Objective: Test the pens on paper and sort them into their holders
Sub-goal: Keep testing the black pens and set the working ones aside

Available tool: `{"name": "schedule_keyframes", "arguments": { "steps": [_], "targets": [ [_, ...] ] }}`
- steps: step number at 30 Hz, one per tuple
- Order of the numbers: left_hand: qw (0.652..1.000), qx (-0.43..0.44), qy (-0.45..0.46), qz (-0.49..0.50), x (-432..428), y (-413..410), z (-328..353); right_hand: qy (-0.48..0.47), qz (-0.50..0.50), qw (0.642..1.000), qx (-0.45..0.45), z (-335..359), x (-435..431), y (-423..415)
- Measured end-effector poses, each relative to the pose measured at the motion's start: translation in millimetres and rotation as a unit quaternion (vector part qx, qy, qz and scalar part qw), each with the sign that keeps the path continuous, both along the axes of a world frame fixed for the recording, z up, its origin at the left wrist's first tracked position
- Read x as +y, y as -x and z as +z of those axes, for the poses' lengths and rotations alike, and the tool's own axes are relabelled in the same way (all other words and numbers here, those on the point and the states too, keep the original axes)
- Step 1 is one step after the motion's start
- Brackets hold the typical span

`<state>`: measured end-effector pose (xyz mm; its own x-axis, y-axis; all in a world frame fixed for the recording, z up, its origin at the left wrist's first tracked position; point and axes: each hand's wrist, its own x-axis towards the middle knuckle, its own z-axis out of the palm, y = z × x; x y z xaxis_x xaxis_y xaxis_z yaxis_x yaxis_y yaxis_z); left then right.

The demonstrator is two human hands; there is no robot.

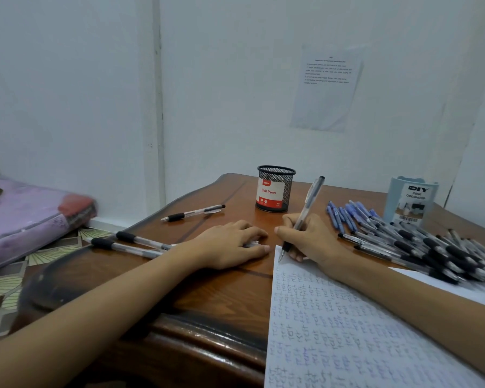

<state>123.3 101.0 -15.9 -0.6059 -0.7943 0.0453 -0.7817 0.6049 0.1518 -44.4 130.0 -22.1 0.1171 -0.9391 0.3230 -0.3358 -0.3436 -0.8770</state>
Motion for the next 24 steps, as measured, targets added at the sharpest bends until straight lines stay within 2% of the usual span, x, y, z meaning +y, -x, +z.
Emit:
{"name": "schedule_keyframes", "arguments": {
  "steps": [11, 15, 18, 21, 24],
  "targets": [
    [1.0, 0.0, 0.001, -0.001, -2.3, 0.6, -0.2, -0.006, -0.012, 1.0, 0.022, -2.1, -3.7, 0.4],
    [1.0, 0.029, -0.002, -0.007, -2.4, -2.1, -0.6, 0.008, -0.02, 0.999, 0.031, -1.1, -1.8, -0.8],
    [0.998, 0.06, 0.02, -0.009, -0.4, -7.7, 3.9, 0.025, -0.053, 0.998, -0.006, 0.3, 0.2, -1.0],
    [0.992, 0.102, 0.062, -0.043, 6.6, -13.7, 13.3, 0.016, -0.058, 0.993, -0.097, 1.4, -0.4, 1.8],
    [0.981, 0.15, 0.063, -0.103, 26.6, -14.1, 19.2, 0.033, -0.114, 0.99, -0.076, -0.9, -14.0, 8.7]
  ]
}}
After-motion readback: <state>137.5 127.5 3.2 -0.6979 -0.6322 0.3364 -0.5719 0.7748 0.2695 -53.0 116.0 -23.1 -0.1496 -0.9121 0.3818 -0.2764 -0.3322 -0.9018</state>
